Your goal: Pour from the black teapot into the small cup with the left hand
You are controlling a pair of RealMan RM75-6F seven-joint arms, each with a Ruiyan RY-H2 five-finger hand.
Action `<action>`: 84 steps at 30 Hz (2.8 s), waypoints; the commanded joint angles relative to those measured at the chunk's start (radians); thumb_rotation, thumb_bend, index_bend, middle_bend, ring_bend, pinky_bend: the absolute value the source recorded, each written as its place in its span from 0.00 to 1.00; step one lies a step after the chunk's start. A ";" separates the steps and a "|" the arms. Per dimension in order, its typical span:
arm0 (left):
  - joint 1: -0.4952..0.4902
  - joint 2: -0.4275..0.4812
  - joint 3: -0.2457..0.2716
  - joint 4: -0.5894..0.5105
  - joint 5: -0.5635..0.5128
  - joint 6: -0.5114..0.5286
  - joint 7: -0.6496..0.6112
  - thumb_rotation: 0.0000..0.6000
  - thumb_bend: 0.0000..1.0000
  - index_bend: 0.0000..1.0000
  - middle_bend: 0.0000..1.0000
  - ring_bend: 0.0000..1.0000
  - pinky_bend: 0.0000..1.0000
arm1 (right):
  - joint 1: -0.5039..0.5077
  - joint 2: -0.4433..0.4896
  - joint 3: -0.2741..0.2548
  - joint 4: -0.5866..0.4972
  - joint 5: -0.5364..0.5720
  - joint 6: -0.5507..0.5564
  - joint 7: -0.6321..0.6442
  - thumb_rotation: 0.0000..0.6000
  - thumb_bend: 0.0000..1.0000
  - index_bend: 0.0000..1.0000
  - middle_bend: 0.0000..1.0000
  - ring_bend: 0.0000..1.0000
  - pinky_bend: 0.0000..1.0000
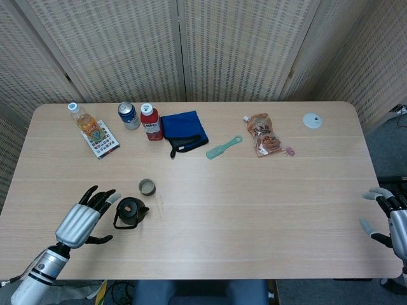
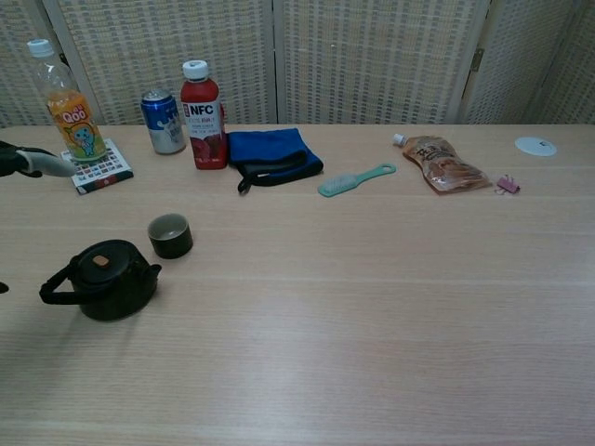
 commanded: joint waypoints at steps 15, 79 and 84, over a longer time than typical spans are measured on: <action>-0.086 -0.096 -0.003 0.080 -0.072 -0.107 0.130 0.84 0.14 0.04 0.05 0.13 0.00 | -0.004 0.000 0.002 0.009 0.016 -0.002 0.007 1.00 0.20 0.35 0.29 0.25 0.27; -0.175 -0.131 0.069 0.205 -0.024 -0.075 -0.073 0.84 0.14 0.34 0.29 0.28 0.00 | -0.007 -0.008 0.003 0.025 0.035 -0.015 0.011 1.00 0.20 0.35 0.29 0.25 0.27; -0.180 -0.144 0.064 0.228 -0.039 -0.089 -0.053 0.84 0.14 0.36 0.29 0.28 0.00 | -0.009 -0.003 0.009 0.024 0.038 -0.006 0.014 1.00 0.20 0.35 0.29 0.25 0.27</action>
